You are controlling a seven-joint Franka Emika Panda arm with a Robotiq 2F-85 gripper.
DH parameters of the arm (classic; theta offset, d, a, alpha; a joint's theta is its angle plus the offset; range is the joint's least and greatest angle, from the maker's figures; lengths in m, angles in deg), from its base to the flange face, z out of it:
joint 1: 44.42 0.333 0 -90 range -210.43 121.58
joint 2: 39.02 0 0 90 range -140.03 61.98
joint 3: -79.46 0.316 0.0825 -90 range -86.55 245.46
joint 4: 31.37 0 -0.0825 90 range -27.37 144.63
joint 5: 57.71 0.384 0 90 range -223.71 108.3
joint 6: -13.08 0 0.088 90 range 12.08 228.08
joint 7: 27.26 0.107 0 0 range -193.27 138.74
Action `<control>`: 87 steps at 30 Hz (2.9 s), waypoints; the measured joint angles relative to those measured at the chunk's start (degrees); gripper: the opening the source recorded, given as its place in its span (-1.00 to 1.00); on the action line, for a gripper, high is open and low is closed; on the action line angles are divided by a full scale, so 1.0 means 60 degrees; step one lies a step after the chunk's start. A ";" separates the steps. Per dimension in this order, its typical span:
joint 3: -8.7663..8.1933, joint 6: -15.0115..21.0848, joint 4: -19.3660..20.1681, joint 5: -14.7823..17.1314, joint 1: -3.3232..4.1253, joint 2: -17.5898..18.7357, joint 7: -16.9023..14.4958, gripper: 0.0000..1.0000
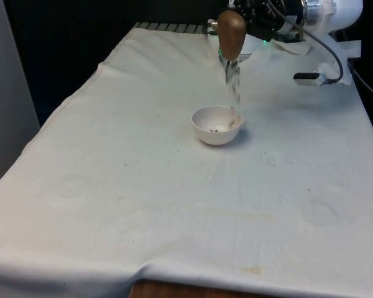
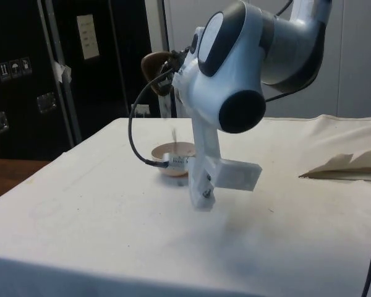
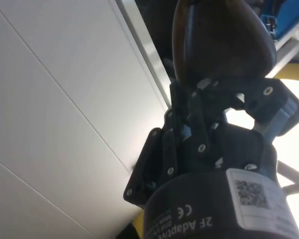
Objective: Pour the coffee beans from the cup into the bowl.
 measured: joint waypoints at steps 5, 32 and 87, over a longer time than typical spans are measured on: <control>-0.0048 -0.0191 0.0048 -0.0248 0.0000 0.0153 -0.0010 -0.95; -0.0468 -0.0764 0.0143 -0.1261 0.0000 0.0773 0.0134 -0.95; -0.0086 -0.1050 0.0468 -0.1537 0.0000 -0.0420 -0.1041 -0.95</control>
